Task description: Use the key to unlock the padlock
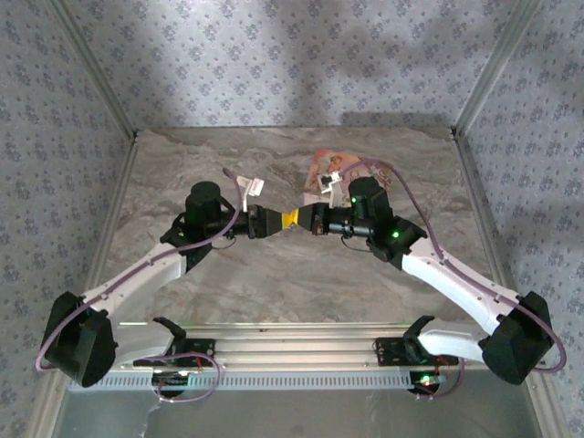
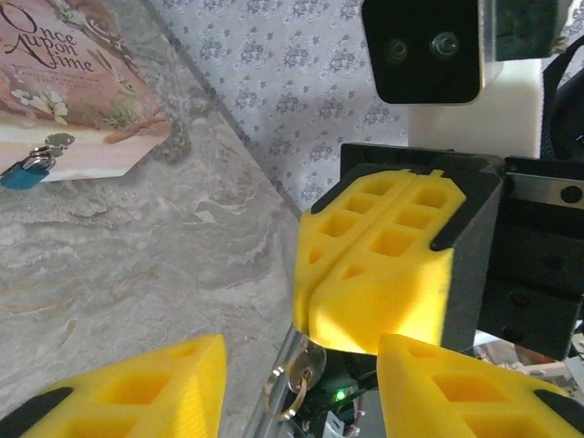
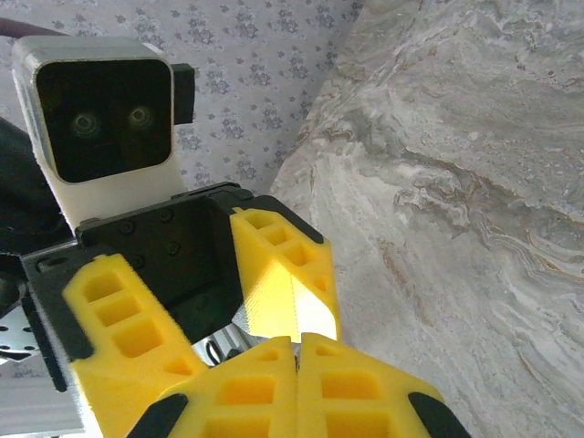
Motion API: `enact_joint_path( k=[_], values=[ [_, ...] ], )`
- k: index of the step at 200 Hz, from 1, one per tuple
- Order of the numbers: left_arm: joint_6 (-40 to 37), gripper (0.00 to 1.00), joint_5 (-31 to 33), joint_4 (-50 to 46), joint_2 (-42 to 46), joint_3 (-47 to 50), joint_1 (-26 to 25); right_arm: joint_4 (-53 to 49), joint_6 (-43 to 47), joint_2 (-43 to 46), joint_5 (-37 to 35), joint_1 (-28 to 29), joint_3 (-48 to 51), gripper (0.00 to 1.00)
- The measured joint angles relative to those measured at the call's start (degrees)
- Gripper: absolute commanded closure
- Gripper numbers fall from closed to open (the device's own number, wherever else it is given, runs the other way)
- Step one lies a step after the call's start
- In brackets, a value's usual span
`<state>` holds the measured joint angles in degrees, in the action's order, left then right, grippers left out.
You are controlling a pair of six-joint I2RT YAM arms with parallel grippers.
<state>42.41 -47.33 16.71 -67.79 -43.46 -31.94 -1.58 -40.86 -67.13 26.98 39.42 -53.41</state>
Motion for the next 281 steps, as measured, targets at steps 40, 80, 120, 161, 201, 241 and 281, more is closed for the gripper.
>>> enact_joint_path(
  k=[40,80,120,161,201,241,281],
  values=[
    [1.14,0.58,-1.18,2.78,-1.01,0.02,0.0,0.09,0.44,0.0,-0.02,0.22,0.0,1.0],
    [1.77,0.51,-1.46,3.48,-1.03,0.42,0.02,0.26,0.42,0.0,-0.02,0.22,0.0,1.0],
    [1.77,0.54,-1.38,4.11,-1.03,1.09,0.02,0.07,-0.02,0.0,-0.66,0.2,0.0,1.0],
    [1.79,0.56,-1.57,4.15,-1.01,1.68,0.0,0.11,-0.94,0.07,-1.75,-0.17,0.09,1.0],
    [2.21,0.59,-1.6,4.57,-1.01,1.68,0.0,0.7,-2.4,0.39,-2.36,-0.33,1.01,1.0],
    [2.82,0.64,-1.99,5.77,-1.03,1.68,0.0,1.36,-3.3,0.39,-2.36,-0.33,1.2,1.0],
    [3.28,0.67,-2.4,6.49,-1.73,1.7,-0.11,1.97,-3.74,0.39,-2.36,-0.33,1.25,1.0]
  ],
)
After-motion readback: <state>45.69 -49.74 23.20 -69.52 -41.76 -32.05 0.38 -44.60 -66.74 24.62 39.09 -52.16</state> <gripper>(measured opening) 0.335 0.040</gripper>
